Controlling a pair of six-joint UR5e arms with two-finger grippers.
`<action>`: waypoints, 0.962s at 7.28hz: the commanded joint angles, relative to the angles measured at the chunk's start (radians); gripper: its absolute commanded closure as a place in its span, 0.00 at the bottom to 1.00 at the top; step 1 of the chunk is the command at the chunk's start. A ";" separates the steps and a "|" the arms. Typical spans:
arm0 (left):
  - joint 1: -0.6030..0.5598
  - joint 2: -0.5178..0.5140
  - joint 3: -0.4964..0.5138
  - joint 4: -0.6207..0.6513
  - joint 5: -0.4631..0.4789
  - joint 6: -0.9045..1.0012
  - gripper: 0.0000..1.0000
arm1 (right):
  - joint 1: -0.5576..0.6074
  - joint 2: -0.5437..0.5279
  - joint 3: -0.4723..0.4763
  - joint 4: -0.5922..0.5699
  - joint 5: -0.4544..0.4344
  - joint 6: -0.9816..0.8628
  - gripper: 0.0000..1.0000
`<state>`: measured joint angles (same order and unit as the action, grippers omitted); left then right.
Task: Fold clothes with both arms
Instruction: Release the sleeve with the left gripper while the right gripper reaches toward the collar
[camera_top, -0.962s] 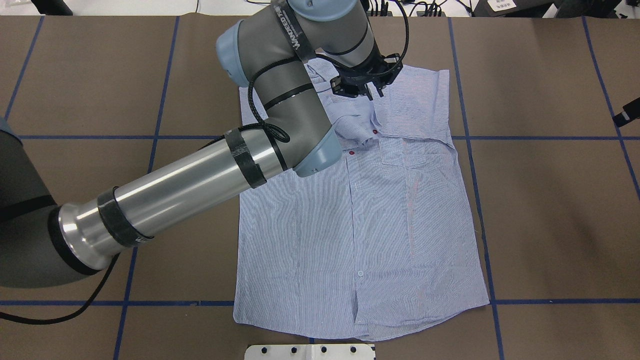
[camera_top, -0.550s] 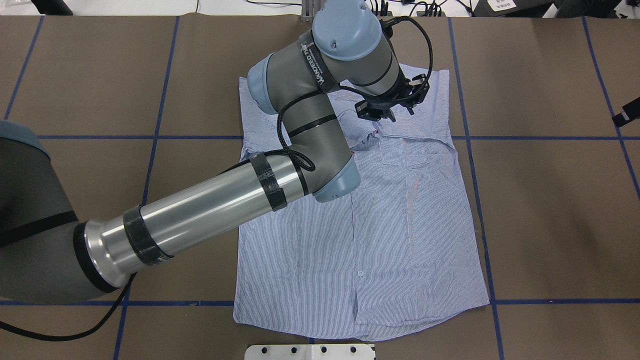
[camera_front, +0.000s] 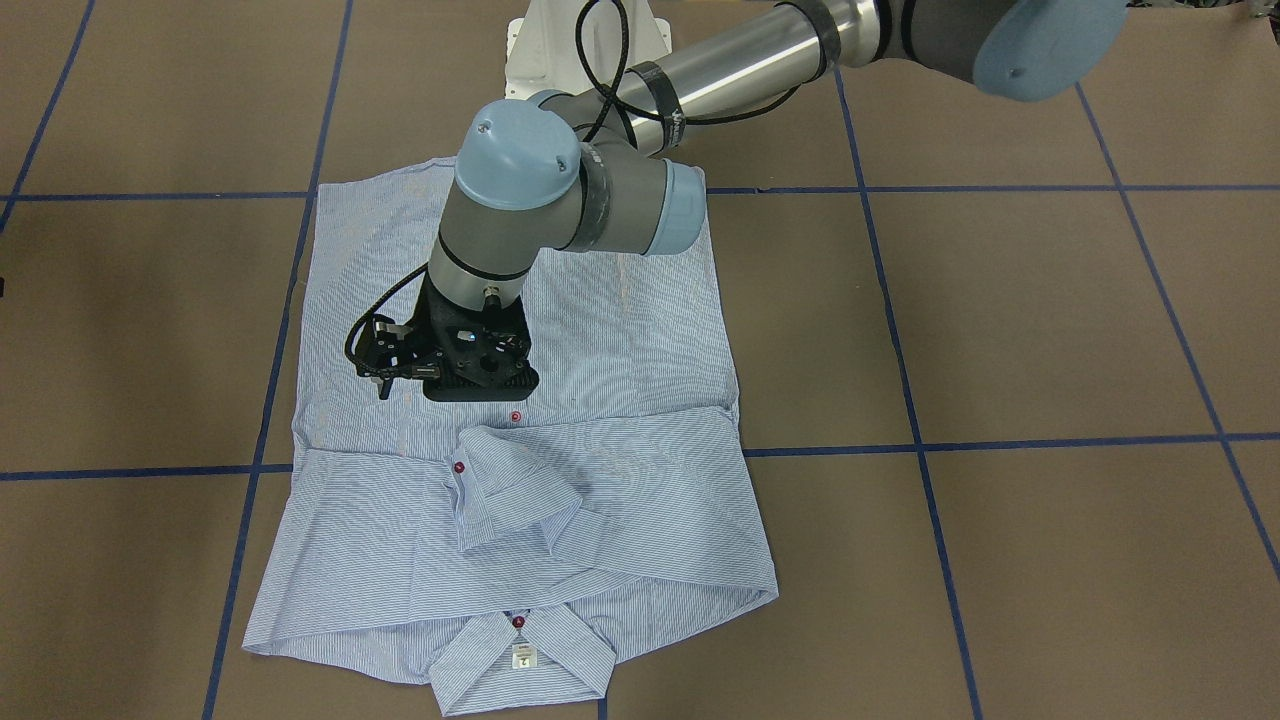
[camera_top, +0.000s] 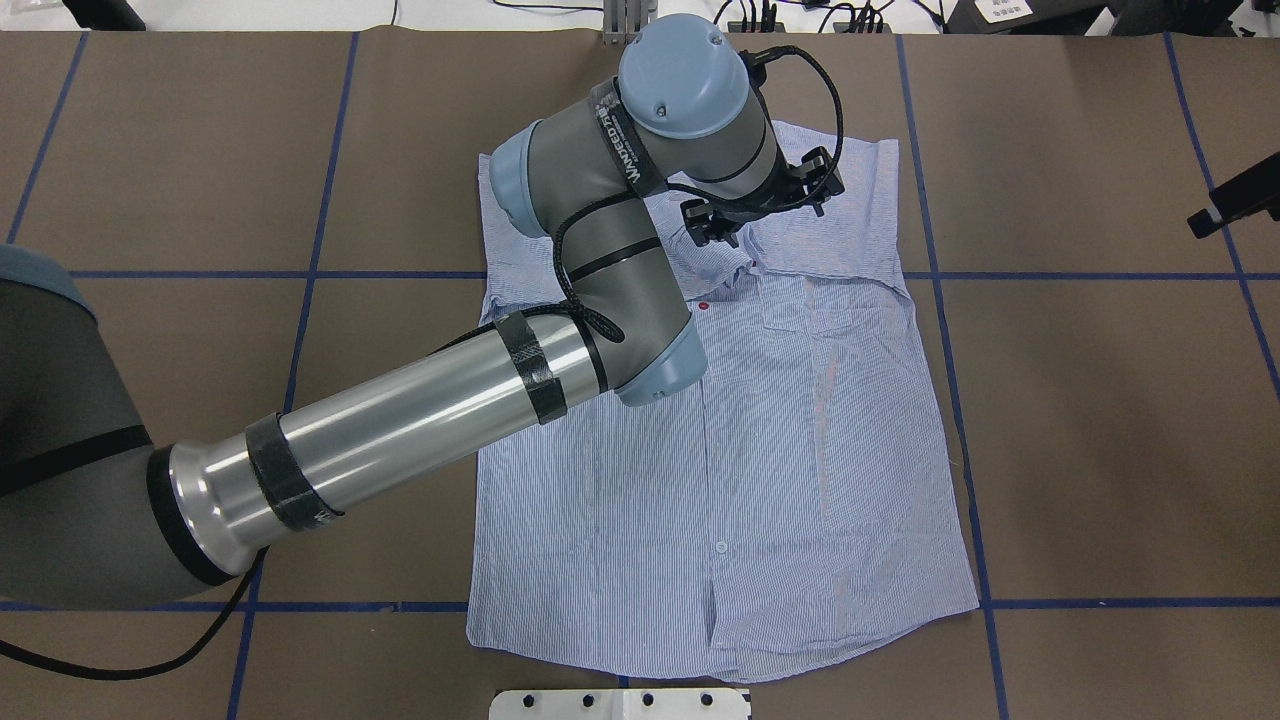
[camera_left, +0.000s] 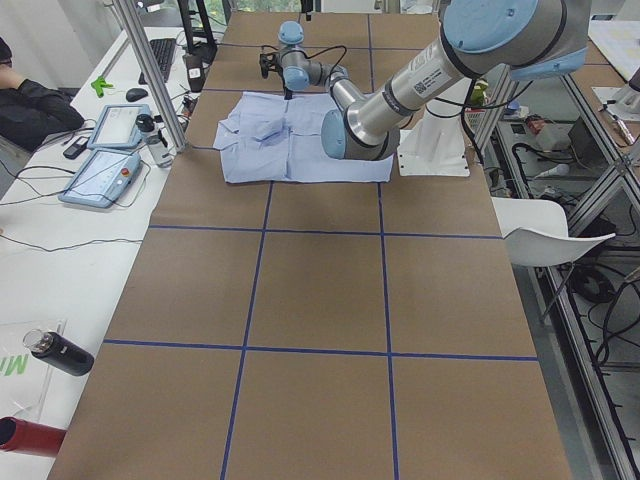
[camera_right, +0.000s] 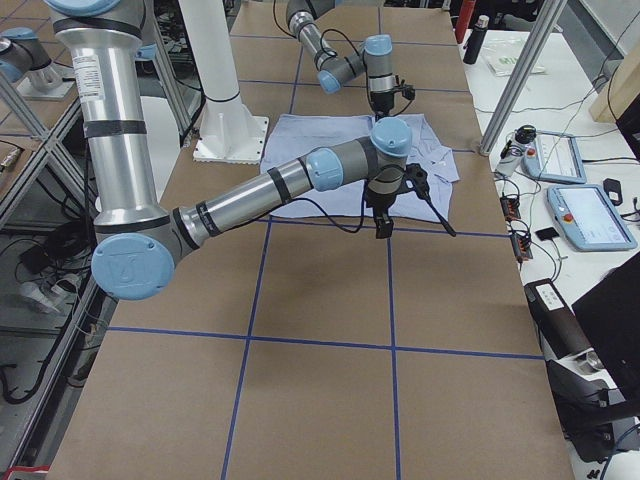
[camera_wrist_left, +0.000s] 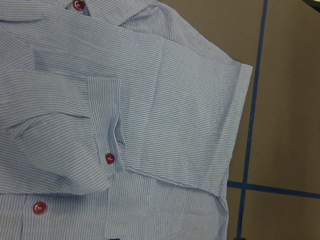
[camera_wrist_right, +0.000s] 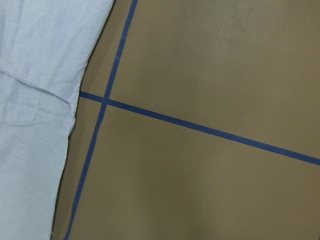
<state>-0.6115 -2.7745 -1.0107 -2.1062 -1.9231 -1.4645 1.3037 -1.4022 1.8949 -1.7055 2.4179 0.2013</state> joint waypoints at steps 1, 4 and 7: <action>-0.025 0.038 -0.163 0.236 -0.008 0.196 0.01 | -0.096 0.153 -0.087 0.030 0.006 0.153 0.00; -0.112 0.378 -0.682 0.381 -0.089 0.456 0.01 | -0.240 0.337 -0.465 0.510 -0.010 0.484 0.00; -0.217 0.553 -0.949 0.509 -0.154 0.663 0.01 | -0.369 0.543 -0.675 0.638 -0.164 0.693 0.05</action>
<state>-0.7896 -2.2903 -1.8743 -1.6238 -2.0533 -0.8675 0.9858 -0.9368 1.2916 -1.0968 2.3117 0.8349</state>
